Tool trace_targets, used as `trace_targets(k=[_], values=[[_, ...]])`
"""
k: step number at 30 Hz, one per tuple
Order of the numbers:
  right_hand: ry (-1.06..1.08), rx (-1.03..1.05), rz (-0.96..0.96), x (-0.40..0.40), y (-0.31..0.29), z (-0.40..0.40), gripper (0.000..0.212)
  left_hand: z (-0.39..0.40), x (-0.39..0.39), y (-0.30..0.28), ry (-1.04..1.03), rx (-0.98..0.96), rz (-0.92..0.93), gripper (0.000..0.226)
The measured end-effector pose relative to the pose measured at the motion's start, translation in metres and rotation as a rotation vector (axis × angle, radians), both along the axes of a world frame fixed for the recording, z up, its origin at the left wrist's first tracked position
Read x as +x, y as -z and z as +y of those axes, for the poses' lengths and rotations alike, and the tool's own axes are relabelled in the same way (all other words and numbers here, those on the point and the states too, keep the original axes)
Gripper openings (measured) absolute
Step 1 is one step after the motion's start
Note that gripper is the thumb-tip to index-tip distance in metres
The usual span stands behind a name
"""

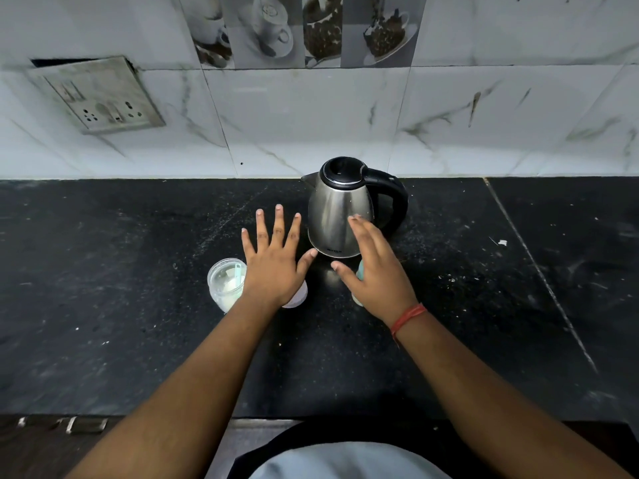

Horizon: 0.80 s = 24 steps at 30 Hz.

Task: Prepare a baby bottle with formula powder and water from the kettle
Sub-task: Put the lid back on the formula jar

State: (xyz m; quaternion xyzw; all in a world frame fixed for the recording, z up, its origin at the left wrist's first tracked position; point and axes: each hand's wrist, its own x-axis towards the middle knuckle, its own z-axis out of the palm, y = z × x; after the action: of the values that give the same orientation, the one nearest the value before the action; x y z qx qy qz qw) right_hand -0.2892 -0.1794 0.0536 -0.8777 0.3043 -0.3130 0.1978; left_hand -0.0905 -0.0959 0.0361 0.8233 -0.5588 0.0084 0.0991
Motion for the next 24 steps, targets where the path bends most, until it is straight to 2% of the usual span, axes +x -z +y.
trace_targets(k=[6,11,17,22,24], values=[[-0.053,0.026,0.094,0.042,-0.001,0.021,0.072,0.023,0.034,-0.014,-0.077,-0.043,0.012,0.081],[-0.123,0.099,0.286,0.074,0.016,0.032,0.072,0.059,0.066,-0.012,-0.160,-0.073,0.083,0.089],[-0.149,0.154,0.545,0.103,0.044,0.037,0.078,0.100,0.093,0.008,-0.248,-0.200,0.534,0.122],[-0.121,0.176,0.692,0.117,0.061,0.039,0.082,0.121,0.093,0.029,-0.230,-0.094,0.834,0.138],[-0.121,0.185,0.747,0.120,0.066,0.040,0.081,0.122,0.093,0.038,-0.211,-0.067,0.900,0.138]])
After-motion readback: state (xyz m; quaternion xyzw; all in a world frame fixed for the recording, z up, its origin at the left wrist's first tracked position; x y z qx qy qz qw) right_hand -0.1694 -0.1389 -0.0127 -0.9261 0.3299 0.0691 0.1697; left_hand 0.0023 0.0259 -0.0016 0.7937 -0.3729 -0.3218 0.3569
